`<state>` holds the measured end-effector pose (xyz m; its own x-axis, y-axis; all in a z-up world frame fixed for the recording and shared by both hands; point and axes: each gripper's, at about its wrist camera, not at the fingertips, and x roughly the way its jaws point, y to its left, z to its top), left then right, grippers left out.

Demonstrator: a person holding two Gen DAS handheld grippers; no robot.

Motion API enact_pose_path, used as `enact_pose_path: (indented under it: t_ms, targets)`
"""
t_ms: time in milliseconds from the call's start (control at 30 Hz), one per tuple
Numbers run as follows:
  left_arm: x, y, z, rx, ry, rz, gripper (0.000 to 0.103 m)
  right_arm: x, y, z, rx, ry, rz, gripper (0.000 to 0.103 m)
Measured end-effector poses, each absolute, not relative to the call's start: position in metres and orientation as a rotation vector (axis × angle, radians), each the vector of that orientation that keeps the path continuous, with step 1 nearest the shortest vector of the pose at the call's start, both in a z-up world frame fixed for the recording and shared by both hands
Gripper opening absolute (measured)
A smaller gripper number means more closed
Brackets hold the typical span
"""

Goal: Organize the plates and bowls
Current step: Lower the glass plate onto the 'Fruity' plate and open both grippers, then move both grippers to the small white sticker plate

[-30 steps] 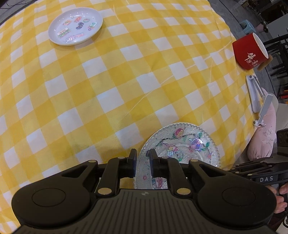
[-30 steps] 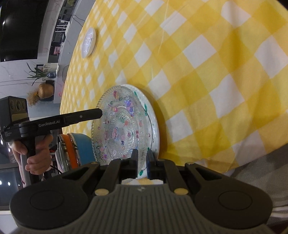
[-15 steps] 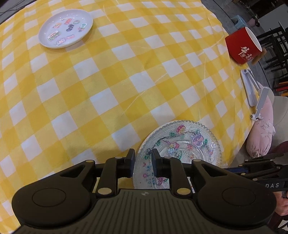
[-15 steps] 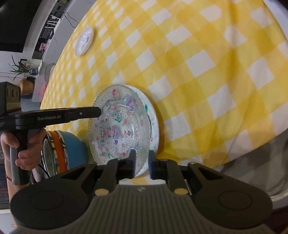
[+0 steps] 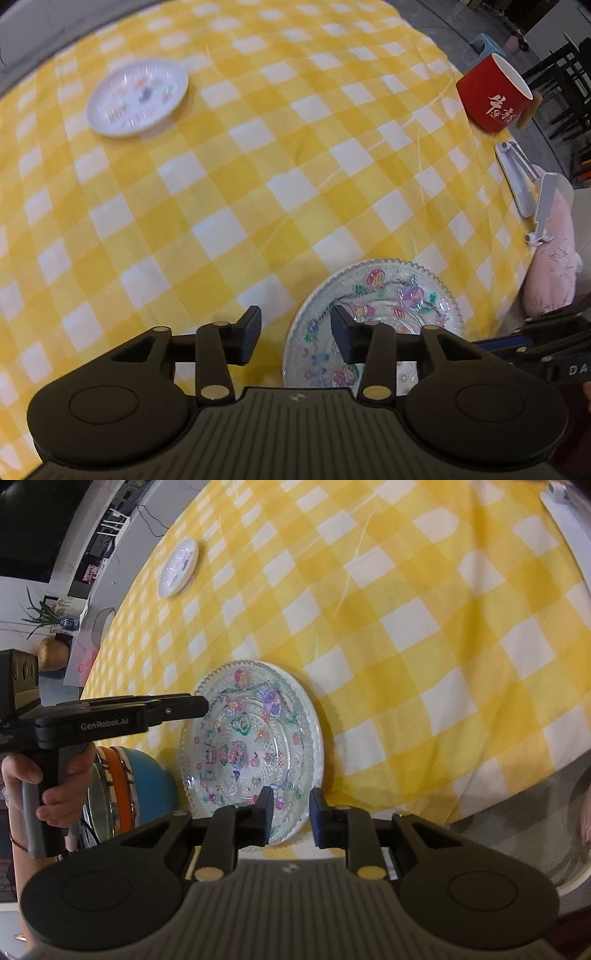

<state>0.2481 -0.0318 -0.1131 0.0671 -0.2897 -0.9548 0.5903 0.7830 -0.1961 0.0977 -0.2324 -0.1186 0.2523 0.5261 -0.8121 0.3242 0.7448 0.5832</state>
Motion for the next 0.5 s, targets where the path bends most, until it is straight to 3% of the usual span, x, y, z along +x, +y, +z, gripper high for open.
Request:
enact_pose_path:
  t_ms: [133,233,367,500]
  targets:
    - [0.237,-0.034,-0.103,0.301,1.265,-0.668,0.071,0.096,-0.233,-0.110,0.722,1.319,0.135,0.026]
    - [0.226,-0.038,-0.093,0.318,1.190,-0.679,0.082,0.093,-0.233,-0.105,0.702,1.310,0.121,0.048]
    - [0.211,-0.037,-0.080,0.304,1.124,-0.619,0.084,0.086,-0.232,-0.099,0.655,1.304,0.120,0.075]
    - [0.198,-0.033,-0.067,0.294,1.105,-0.544,0.084,0.080,-0.234,-0.096,0.649,1.305,0.116,0.084]
